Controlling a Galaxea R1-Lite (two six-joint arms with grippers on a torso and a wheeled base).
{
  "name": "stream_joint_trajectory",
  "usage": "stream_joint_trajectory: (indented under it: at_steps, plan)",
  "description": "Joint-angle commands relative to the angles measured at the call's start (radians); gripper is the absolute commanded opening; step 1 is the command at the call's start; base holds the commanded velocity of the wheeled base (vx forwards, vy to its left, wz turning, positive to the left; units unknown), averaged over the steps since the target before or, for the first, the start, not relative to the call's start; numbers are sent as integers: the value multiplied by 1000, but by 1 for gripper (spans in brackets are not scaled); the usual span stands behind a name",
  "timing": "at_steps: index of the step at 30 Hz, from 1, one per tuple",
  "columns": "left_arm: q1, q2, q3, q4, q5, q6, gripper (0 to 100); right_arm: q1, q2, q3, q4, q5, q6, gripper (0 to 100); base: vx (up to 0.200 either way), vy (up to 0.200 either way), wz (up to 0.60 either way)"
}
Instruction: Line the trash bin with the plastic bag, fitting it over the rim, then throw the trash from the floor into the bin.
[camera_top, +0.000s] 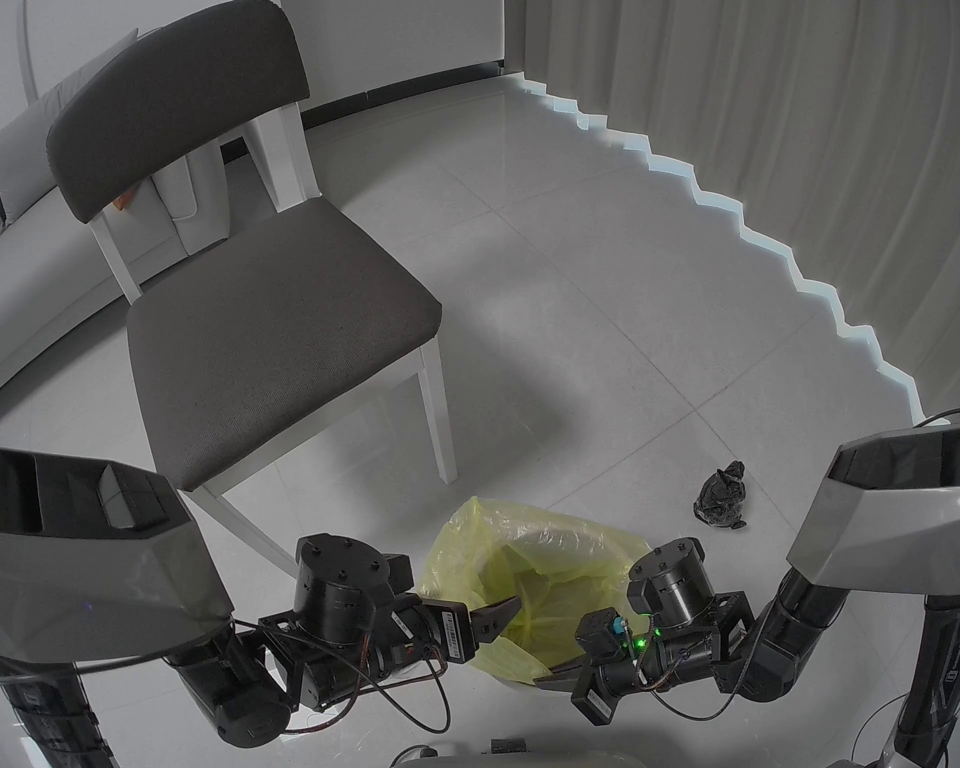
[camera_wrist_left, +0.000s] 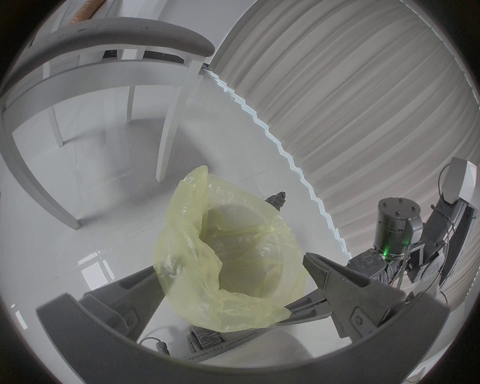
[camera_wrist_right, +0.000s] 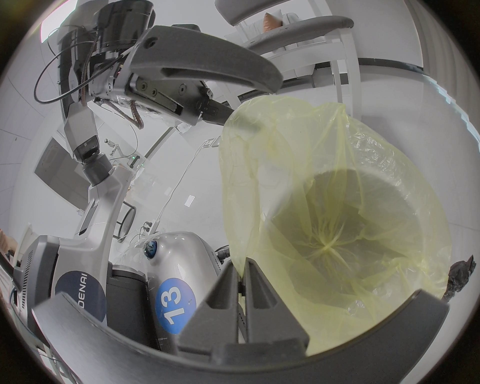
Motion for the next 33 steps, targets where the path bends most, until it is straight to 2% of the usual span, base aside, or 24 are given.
stream_joint_trajectory:
  at_steps: [1, 4, 10, 16, 27, 33]
  plan:
    - [-1, -36, 19, 2, 1, 0, 100, 7, 1, 3, 0, -1, -1, 0, 0, 0, 0]
    - [5, -65, 59, 7, 7, 3, 100, 0, 1, 7, 0, -1, -4, 0, 0, 0, 0]
    - [91, -130, 163, 4, 7, 60, 100, 10, -8, 18, -4, 1, -8, 0, 0, 0, 0]
    - [168, -160, 200, 2, 5, 83, 100, 60, -57, 27, 4, 1, -8, 0, 0, 0, 0]
    - [174, -126, 192, -1, 7, 83, 100, 108, -79, 70, 3, -1, -2, 0, 0, 0, 0]
    - [171, -105, 195, -10, 7, 81, 100, 102, 27, 44, -5, -4, -1, 0, 0, 0, 0]
